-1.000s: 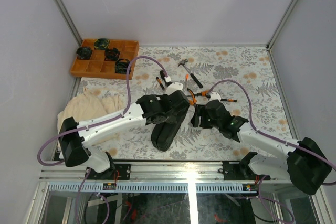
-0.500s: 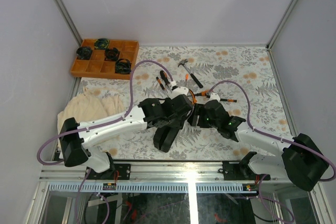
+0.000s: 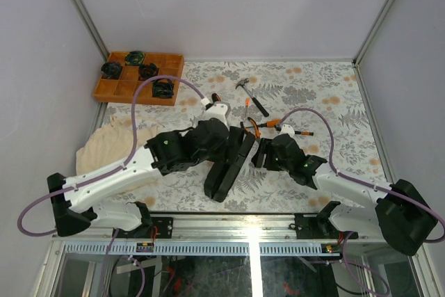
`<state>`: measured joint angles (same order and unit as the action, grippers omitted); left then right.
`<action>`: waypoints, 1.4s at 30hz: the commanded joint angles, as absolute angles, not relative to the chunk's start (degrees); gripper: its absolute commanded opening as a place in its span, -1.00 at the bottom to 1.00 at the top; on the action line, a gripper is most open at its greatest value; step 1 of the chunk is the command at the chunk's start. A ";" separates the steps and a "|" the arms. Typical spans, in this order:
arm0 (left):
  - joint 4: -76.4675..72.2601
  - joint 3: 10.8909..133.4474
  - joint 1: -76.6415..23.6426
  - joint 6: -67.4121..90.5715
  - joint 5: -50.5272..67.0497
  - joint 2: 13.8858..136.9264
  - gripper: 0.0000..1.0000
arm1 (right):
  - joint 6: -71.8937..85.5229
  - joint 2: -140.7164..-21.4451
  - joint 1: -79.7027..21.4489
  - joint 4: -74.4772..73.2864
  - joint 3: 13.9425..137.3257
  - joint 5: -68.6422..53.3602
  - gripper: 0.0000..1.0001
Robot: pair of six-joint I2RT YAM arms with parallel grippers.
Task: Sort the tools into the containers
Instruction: Open the storage box at the center of the board.
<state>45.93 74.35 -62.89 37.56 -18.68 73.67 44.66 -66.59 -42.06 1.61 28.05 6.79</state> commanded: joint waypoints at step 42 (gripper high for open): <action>23.21 52.29 -57.10 33.55 3.15 66.00 0.26 | 48.75 -62.93 -42.07 7.42 27.77 0.05 0.16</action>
<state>30.44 51.13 -56.47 33.76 -0.58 64.23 46.30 -61.84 -42.06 1.87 26.06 3.25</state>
